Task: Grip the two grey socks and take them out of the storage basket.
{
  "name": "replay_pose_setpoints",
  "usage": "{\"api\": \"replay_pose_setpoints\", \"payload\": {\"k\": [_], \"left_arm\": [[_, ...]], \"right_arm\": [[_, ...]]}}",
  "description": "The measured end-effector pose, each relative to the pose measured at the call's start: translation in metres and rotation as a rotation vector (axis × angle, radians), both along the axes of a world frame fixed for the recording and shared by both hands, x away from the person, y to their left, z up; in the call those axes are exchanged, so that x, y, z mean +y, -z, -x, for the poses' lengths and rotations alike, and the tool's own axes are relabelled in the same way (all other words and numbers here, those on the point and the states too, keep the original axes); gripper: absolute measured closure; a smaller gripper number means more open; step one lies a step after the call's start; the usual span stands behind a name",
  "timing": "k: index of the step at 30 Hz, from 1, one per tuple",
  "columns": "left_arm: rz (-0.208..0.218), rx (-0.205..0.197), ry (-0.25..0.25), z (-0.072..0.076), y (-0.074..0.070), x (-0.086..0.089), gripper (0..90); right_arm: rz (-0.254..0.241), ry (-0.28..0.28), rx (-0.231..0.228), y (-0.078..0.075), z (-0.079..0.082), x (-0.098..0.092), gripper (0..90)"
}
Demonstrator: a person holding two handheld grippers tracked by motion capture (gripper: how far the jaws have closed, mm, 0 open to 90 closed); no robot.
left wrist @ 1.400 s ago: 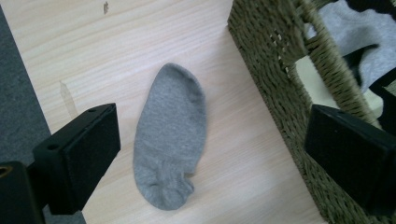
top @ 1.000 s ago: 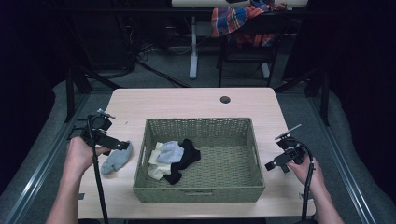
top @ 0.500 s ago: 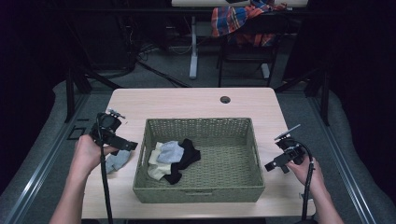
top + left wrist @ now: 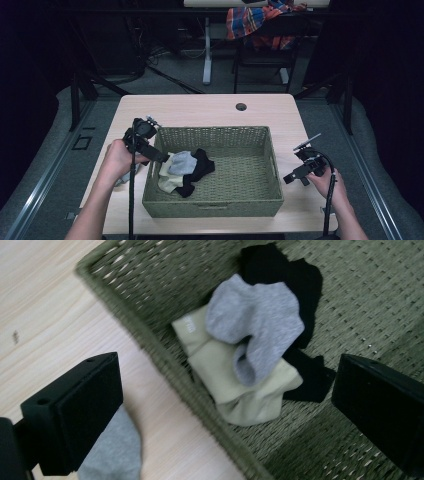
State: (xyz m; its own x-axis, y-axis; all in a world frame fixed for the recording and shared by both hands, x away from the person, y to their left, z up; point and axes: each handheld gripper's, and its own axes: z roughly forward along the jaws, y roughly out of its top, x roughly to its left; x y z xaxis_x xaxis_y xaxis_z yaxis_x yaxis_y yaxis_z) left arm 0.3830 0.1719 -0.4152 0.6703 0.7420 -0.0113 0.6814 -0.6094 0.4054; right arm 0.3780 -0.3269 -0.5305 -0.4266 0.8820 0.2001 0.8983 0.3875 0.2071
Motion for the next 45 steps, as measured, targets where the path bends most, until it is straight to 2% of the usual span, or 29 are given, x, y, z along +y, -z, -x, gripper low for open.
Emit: {"api": "replay_pose_setpoints", "payload": {"k": [2,5,9,12,15,20,21,36,38,45], "left_arm": [[-0.018,0.005,0.023,-0.002,0.001,-0.009,5.4],[-0.019,0.013,0.049,-0.006,0.004,-0.020,10.6],[-0.031,0.038,0.077,-0.012,0.014,-0.036,14.7],[-0.054,0.056,0.085,-0.016,0.023,-0.042,16.2],[-0.071,0.083,0.088,-0.019,0.034,-0.046,19.1],[-0.119,0.122,0.087,-0.023,0.050,-0.049,25.7],[-0.121,0.128,0.083,-0.024,0.053,-0.049,26.8],[-0.172,0.192,0.063,-0.030,0.076,-0.059,43.2],[-0.182,0.212,0.069,-0.031,0.079,-0.060,47.1],[-0.212,0.224,0.092,-0.029,0.089,-0.066,57.3]], "right_arm": [[-0.012,0.026,-0.016,0.001,0.001,0.001,0.8],[-0.014,0.024,-0.012,0.001,0.001,0.000,0.8],[0.003,-0.008,0.005,-0.001,0.000,-0.002,0.8],[-0.017,0.023,-0.009,0.002,0.001,0.000,0.8],[-0.002,-0.006,0.005,0.000,-0.001,-0.001,0.8],[-0.004,-0.004,0.005,0.000,0.000,-0.002,0.8],[-0.015,0.021,-0.014,0.001,0.001,-0.001,0.8],[-0.012,0.012,-0.014,0.001,0.001,0.000,0.8],[-0.013,0.012,-0.014,0.001,0.001,0.000,0.8],[0.000,-0.010,0.003,0.000,-0.001,-0.001,0.8]]}}
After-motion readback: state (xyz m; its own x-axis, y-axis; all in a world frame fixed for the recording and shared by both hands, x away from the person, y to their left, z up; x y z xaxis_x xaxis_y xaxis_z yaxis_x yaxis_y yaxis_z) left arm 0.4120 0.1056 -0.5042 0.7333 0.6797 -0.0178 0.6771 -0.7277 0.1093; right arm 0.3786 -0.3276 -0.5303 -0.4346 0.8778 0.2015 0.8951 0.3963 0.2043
